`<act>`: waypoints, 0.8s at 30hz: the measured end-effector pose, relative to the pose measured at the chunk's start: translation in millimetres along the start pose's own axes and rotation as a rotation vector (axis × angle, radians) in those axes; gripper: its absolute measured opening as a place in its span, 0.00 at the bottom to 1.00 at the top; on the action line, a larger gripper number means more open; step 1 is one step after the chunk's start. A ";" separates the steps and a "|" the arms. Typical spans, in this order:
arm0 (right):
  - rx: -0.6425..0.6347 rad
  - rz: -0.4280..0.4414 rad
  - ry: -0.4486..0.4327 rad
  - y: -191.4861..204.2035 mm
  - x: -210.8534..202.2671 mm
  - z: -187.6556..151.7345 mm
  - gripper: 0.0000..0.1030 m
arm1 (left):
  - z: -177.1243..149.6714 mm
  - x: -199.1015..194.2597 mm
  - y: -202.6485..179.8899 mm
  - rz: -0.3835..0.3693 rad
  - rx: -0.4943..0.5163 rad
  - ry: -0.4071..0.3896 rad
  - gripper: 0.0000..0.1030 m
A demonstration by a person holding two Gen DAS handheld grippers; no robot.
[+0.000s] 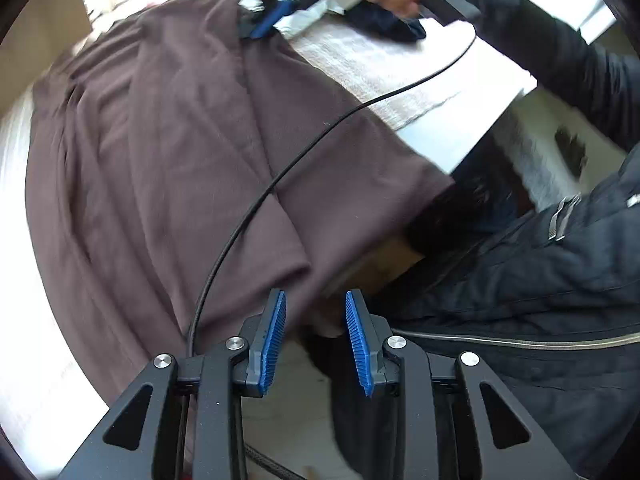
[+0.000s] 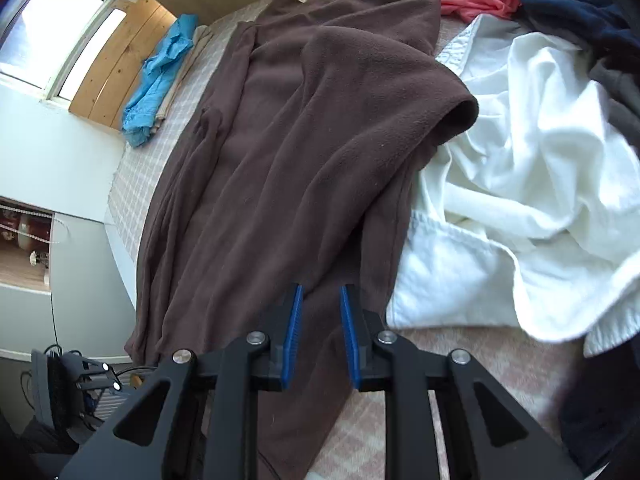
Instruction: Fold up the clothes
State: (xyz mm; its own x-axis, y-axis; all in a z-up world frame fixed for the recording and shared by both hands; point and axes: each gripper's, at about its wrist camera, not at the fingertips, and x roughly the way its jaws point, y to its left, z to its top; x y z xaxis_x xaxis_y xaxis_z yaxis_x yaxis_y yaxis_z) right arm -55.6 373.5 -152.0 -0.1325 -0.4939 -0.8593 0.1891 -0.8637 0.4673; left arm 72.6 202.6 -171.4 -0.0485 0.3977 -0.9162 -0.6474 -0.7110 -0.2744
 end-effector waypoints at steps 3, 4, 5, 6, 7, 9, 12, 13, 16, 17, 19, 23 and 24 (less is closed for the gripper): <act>-0.022 0.014 -0.030 5.6 -21.5 -16.1 0.22 | -23.6 -28.8 17.1 0.057 -0.115 -0.046 0.29; -0.028 0.005 -0.042 7.6 -23.3 -19.5 0.26 | -25.4 -30.4 21.0 0.094 -0.125 -0.046 0.29; -0.034 -0.005 -0.055 9.6 -25.0 -23.0 0.27 | -24.9 -27.8 23.7 0.106 -0.125 -0.048 0.27; -0.033 -0.012 -0.061 10.7 -22.9 -24.8 0.28 | -20.7 -22.3 24.8 0.094 -0.116 -0.052 0.27; -0.020 -0.014 -0.053 10.5 -14.1 -23.7 0.28 | -15.0 -14.3 24.3 0.075 -0.092 -0.058 0.27; 0.012 -0.008 -0.044 9.2 3.6 -22.2 0.28 | -4.3 7.5 20.6 0.078 -0.039 -0.051 0.27; 0.036 -0.026 -0.038 8.6 21.6 -18.9 0.28 | 12.6 34.6 9.7 0.106 0.037 -0.041 0.28; 0.042 -0.024 -0.038 8.0 23.8 -17.8 0.28 | 16.4 40.6 5.0 0.111 0.064 -0.038 0.29; 0.057 -0.017 -0.036 6.0 30.0 -13.9 0.28 | 21.5 58.7 -1.3 0.189 0.139 -0.005 0.31; 0.065 -0.014 -0.036 4.4 30.6 -11.9 0.28 | 22.7 64.1 2.2 0.213 0.138 0.016 0.31; 0.087 -0.007 -0.039 0.0 31.2 -8.7 0.28 | 24.7 63.8 9.5 0.190 0.119 0.005 0.29; 0.144 0.036 -0.046 -9.3 34.5 1.5 0.28 | 24.8 51.7 23.7 0.133 0.064 -0.015 0.11; 0.165 0.055 -0.048 -13.3 35.7 4.4 0.29 | 24.8 47.0 27.8 0.113 0.044 -0.026 0.11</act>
State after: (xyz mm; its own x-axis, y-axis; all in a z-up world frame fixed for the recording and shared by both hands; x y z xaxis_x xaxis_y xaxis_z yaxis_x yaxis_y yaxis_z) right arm -67.1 366.9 -188.0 -0.1735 -0.5417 -0.8225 0.0360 -0.8381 0.5443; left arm 33.5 215.9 -214.9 -0.1424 0.3317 -0.9326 -0.6697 -0.7261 -0.1560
